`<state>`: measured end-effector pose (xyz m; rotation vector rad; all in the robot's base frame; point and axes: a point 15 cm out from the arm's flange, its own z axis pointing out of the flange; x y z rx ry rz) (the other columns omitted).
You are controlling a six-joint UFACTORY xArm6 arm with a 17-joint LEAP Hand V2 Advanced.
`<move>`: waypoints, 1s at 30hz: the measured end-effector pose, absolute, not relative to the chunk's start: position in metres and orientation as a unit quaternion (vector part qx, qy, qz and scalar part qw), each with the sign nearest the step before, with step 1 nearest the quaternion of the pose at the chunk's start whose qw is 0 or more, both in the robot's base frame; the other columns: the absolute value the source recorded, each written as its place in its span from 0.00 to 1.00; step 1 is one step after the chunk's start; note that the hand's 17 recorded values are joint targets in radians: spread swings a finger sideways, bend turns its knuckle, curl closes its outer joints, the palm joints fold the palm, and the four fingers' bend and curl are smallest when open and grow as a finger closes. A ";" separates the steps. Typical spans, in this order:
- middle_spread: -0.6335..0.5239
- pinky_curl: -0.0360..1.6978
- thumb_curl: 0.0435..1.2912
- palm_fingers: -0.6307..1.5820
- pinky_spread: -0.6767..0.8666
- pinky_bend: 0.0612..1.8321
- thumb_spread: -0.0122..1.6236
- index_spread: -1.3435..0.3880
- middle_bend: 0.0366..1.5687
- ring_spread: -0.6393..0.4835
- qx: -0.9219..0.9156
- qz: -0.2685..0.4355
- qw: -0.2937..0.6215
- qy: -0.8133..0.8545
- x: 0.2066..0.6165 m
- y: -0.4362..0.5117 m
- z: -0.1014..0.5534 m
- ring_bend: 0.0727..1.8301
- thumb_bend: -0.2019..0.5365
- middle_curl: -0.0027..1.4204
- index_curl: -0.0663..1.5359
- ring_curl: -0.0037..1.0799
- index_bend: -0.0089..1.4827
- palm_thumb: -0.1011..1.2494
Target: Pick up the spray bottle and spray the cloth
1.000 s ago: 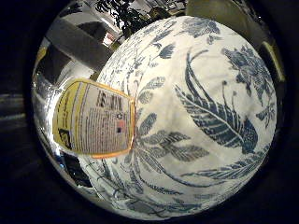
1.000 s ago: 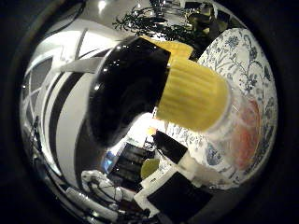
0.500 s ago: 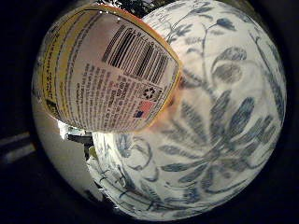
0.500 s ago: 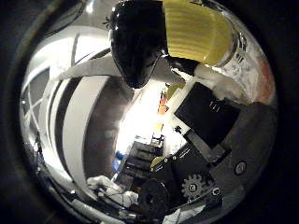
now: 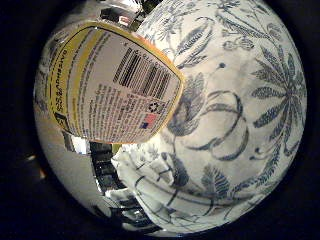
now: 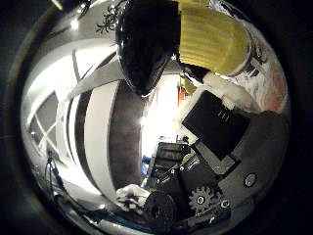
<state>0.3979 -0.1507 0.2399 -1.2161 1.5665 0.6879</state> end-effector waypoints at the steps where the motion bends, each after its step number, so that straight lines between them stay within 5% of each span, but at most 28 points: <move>1: 0.48 0.45 0.49 0.84 0.32 0.68 0.54 0.67 0.82 0.43 -0.527 0.293 0.478 0.638 0.392 -0.154 0.247 0.77 0.24 0.44 0.47 0.53 0.76 0.86; 11: 0.48 0.53 0.52 0.83 0.32 0.64 0.53 0.67 0.84 0.44 -0.712 0.372 0.245 0.543 0.342 -0.164 0.319 0.78 0.25 0.42 0.47 0.52 0.78 0.82; 30: 0.47 0.63 0.55 0.83 0.31 0.58 0.54 0.67 0.86 0.43 -0.847 0.340 -0.066 0.402 0.283 -0.085 0.356 0.79 0.25 0.41 0.46 0.52 0.78 0.81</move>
